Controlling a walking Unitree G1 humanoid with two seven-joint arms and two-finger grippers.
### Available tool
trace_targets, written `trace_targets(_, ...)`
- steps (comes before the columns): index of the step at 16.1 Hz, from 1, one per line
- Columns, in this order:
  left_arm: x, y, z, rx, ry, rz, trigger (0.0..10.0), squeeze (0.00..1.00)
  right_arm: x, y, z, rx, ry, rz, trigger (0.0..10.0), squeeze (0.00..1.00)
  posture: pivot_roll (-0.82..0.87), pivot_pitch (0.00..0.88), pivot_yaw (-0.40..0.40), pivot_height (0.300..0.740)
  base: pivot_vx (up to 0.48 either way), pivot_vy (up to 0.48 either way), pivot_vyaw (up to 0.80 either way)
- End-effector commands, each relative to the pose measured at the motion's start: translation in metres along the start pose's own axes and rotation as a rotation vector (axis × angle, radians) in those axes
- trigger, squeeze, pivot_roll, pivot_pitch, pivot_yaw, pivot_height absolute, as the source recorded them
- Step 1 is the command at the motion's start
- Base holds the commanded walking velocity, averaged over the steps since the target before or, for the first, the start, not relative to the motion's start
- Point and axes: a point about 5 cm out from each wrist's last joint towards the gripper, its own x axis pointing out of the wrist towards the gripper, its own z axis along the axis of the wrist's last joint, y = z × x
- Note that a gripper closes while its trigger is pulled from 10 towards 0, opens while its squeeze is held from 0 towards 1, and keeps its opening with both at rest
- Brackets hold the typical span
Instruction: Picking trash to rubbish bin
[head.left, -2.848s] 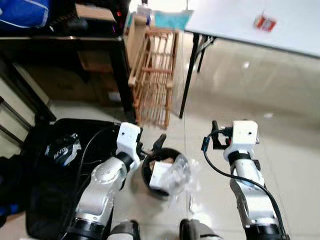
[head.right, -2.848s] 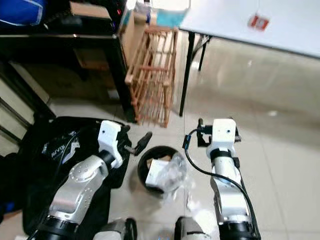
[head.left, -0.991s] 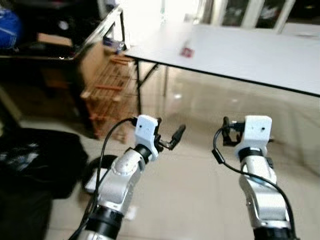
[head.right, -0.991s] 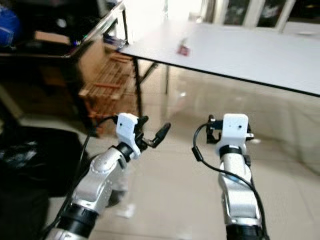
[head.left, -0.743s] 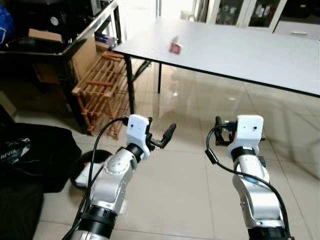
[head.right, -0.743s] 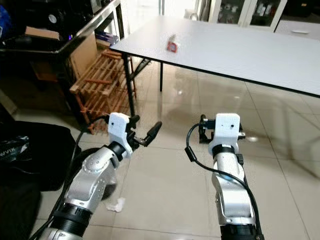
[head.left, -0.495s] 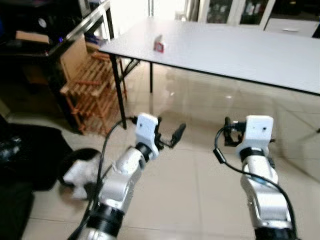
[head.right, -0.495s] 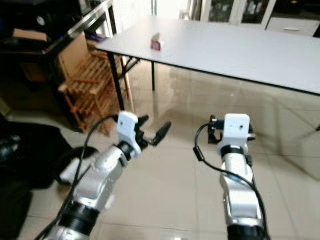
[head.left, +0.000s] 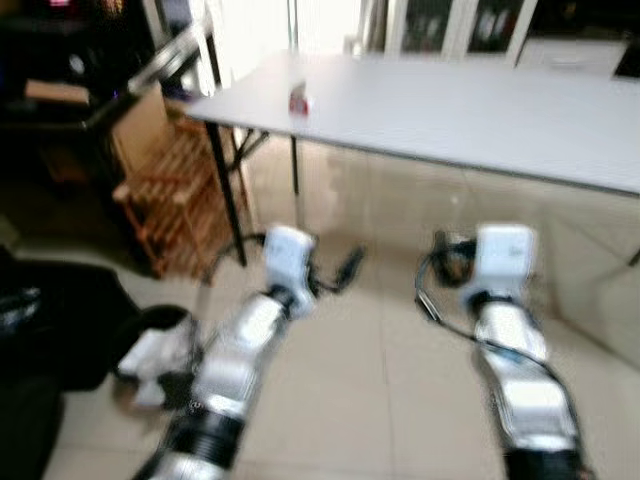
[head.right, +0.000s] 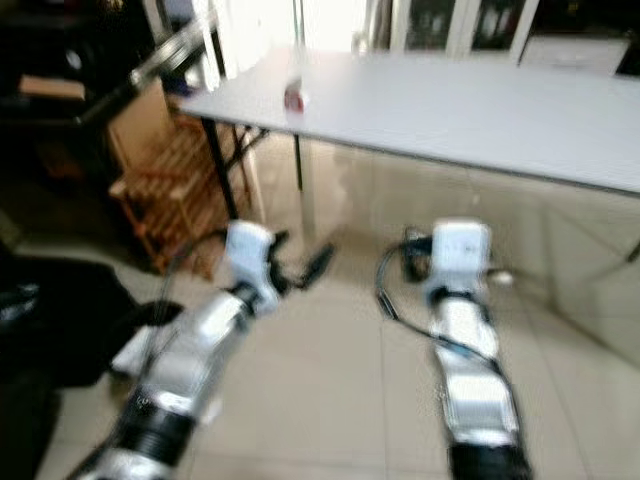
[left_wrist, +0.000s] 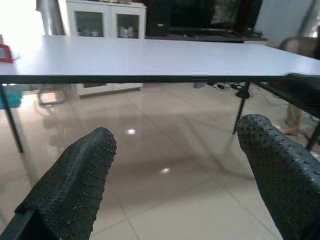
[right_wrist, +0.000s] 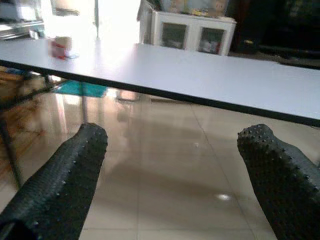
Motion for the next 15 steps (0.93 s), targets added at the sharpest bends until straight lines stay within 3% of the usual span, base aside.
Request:
trace_targets(1, -0.0035, 0.0104, 0.0036, 0.032, -0.004, 0.023, 10.0, 0.00, 0.0008, 0.0098, 0.0031, 0.023, -0.009, 0.025, 10.0, 0.00, -0.07, 0.033, 0.012, 0.740, 0.480, 0.000, 0.00)
trace_targets(15, -0.0019, 0.0047, 0.0006, 0.031, 0.000, 0.001, 10.0, 0.00, -0.0017, 0.0085, 0.0072, 0.007, -0.030, 0.021, 10.0, 0.00, -0.08, 0.042, 0.013, 0.740, 0.480, 0.000, 0.00)
